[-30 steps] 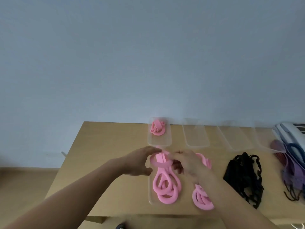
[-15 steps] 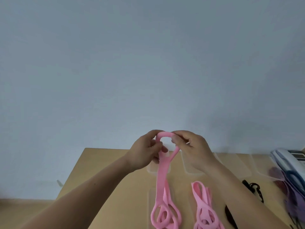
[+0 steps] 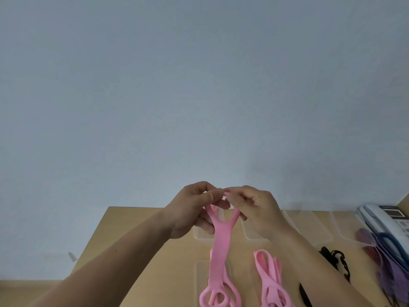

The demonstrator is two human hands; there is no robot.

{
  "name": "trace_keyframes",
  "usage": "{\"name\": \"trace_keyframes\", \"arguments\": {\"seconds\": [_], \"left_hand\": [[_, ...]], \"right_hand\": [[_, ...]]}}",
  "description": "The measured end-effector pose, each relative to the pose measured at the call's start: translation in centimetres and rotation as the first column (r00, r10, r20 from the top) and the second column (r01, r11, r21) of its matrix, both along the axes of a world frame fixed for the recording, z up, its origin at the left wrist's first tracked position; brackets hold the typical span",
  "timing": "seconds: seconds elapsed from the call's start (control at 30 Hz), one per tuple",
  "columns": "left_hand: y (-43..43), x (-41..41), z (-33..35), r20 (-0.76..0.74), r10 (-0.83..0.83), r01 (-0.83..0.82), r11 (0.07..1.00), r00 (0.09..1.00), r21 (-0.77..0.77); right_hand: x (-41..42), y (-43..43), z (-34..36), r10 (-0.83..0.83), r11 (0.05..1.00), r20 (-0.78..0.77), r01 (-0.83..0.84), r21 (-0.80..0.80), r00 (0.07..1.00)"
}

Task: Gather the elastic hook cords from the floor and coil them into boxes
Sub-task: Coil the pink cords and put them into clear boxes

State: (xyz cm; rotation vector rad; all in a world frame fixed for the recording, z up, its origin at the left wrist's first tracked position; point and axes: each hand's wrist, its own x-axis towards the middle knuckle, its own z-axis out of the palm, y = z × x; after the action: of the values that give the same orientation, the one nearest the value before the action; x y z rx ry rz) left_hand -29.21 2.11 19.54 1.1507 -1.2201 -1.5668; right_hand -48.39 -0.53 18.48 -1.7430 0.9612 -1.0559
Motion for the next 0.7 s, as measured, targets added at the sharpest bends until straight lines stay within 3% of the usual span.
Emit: {"name": "trace_keyframes", "arguments": {"seconds": [0.1, 0.27, 0.47, 0.6, 0.7], "left_hand": [[0.0, 0.0, -0.1, 0.003, -0.032, 0.032, 0.998, 0.999, -0.050], [0.0, -0.3, -0.5, 0.029, -0.002, 0.004, 0.997, 1.000, -0.076], [-0.2, -1.0, -0.4, 0.017, 0.032, -0.033, 0.997, 0.999, 0.063], [0.0, -0.9, -0.2, -0.008, -0.088, 0.088, 0.983, 0.996, 0.163], [0.1, -1.0, -0.1, -0.041, -0.065, 0.072, 0.978, 0.997, 0.194]], "right_hand": [[-0.5, -0.3, 0.5, 0.023, 0.984, 0.056, -0.032, 0.176, 0.998], [-1.3, -0.5, 0.4, 0.061, 0.983, -0.060, -0.050, 0.175, 0.996], [-0.8, -0.3, -0.3, -0.109, 0.987, -0.196, 0.083, -0.135, 0.975], [-0.8, 0.1, -0.5, -0.177, 0.924, -0.232, 0.081, -0.373, 0.957], [-0.8, 0.4, -0.8, -0.212, 0.871, -0.263, 0.060, -0.488, 0.941]]}}
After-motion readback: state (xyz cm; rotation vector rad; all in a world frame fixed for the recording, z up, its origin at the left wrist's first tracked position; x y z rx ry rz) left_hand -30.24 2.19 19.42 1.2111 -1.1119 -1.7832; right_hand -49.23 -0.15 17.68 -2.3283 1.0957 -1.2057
